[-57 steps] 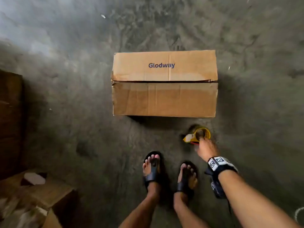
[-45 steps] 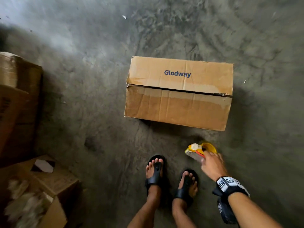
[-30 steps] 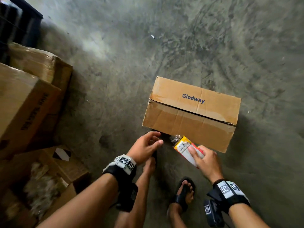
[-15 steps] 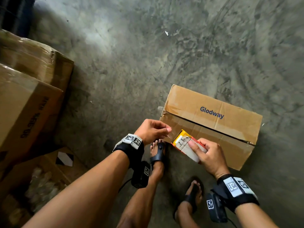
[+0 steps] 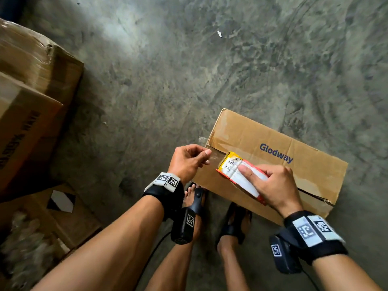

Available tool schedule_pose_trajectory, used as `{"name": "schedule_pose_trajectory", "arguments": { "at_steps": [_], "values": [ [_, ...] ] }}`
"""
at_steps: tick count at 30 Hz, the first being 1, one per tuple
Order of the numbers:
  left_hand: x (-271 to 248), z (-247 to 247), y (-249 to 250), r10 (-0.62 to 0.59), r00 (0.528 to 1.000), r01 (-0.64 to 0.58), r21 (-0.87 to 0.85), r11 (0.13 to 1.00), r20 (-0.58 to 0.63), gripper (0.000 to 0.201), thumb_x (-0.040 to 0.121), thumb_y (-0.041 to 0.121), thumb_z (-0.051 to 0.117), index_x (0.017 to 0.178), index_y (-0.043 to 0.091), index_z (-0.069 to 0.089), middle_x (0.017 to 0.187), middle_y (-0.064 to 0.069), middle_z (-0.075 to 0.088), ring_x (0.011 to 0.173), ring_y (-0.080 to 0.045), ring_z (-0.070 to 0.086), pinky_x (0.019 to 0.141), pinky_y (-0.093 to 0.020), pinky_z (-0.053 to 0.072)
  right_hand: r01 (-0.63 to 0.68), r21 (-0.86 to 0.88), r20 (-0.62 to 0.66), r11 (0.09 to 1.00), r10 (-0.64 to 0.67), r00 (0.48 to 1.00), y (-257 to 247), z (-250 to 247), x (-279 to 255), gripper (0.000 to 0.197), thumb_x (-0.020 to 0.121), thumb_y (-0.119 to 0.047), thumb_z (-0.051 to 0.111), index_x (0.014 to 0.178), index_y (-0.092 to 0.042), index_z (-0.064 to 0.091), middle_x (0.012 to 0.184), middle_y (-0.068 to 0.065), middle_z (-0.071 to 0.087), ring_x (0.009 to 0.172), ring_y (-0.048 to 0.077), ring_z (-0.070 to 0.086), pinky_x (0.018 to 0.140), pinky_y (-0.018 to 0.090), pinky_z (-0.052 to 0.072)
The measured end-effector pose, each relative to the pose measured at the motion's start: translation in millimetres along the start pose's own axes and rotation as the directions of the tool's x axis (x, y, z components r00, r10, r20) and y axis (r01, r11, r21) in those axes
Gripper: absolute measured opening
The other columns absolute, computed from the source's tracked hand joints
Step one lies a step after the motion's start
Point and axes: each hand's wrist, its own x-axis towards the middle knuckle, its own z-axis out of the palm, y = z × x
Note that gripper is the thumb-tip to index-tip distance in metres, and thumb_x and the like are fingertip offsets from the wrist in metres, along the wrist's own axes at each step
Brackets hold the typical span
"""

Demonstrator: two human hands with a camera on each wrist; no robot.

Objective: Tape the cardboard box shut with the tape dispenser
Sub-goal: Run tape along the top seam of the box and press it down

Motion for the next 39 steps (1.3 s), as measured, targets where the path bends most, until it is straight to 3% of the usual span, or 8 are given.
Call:
{"name": "schedule_pose_trajectory", "arguments": {
  "at_steps": [4, 8, 12, 23, 35, 39],
  "values": [
    [28.6, -29.9, -6.9, 0.005, 0.969, -0.026, -0.083, 0.996, -0.249, 0.013, 0.088, 0.015, 0.074, 0.089, 0.002, 0.075, 0.071, -0.007, 0.071, 0.059, -0.008, 0.062, 0.063, -0.023, 0.051, 0.015, -0.087, -0.021, 0.996, -0.017, 1.000, 25.3, -27.7, 2.7, 0.057, 0.078, -0.075, 0.059, 0.067, -0.023, 0.079, 0.050, -0.012, 0.062, 0.049, 0.008, 0.059, 0.047, 0.029, 0.047],
    [49.1, -41.2, -4.4, 0.048, 0.983, -0.053, -0.029, 0.998, -0.177, 0.017, 0.089, 0.017, 0.073, 0.089, -0.001, 0.074, 0.070, -0.009, 0.071, 0.062, -0.012, 0.065, 0.065, -0.022, 0.053, -0.054, -0.189, -0.017, 0.980, 0.051, 0.999, 37.2, -40.8, 6.2, 0.053, 0.079, -0.077, 0.060, 0.055, -0.031, 0.069, 0.048, -0.010, 0.058, 0.050, 0.018, 0.057, 0.048, 0.035, 0.047],
    [63.7, -36.6, -15.3, 0.049, 0.982, -0.058, -0.049, 0.997, -0.180, 0.013, 0.089, 0.016, 0.073, 0.087, 0.004, 0.073, 0.074, -0.012, 0.071, 0.064, -0.016, 0.065, 0.065, -0.023, 0.052, -0.086, -0.396, 0.033, 0.914, 0.108, 0.994, 49.1, -19.9, 28.1, 0.062, 0.077, -0.080, 0.057, 0.073, -0.022, 0.076, 0.065, 0.003, 0.071, 0.068, 0.034, 0.066, 0.060, 0.037, 0.055],
    [94.8, -35.9, -54.7, -0.032, 0.976, 0.012, -0.095, 0.995, -0.216, 0.019, 0.088, 0.013, 0.074, 0.095, -0.005, 0.073, 0.079, -0.019, 0.072, 0.064, -0.018, 0.065, 0.062, -0.020, 0.052, -0.117, -0.627, 0.116, 0.770, 0.241, 0.964, 52.4, 23.5, 58.4, 0.061, 0.086, -0.076, 0.050, 0.090, -0.021, 0.077, 0.090, 0.014, 0.073, 0.091, 0.038, 0.068, 0.072, 0.039, 0.053],
    [126.8, -24.1, -83.2, -0.075, 0.969, 0.046, -0.125, 0.991, -0.237, 0.021, 0.088, 0.010, 0.073, 0.097, -0.009, 0.072, 0.074, -0.014, 0.069, 0.057, -0.010, 0.062, 0.063, -0.019, 0.053, -0.128, -0.623, 0.096, 0.772, 0.237, 0.967, 55.4, 32.5, 58.3, 0.061, 0.087, -0.073, 0.052, 0.082, -0.017, 0.074, 0.081, 0.017, 0.070, 0.079, 0.038, 0.066, 0.062, 0.035, 0.040],
    [136.0, -16.6, -92.9, -0.106, 0.970, 0.079, -0.130, 0.988, -0.220, 0.021, 0.087, 0.010, 0.074, 0.095, -0.009, 0.072, 0.076, -0.017, 0.069, 0.061, -0.015, 0.061, 0.068, -0.026, 0.057, -0.139, -0.602, 0.074, 0.787, 0.228, 0.971, 61.1, 35.7, 55.9, 0.064, 0.084, -0.077, 0.050, 0.077, -0.018, 0.072, 0.074, 0.015, 0.066, 0.074, 0.038, 0.065, 0.060, 0.034, 0.040]
  ]
}}
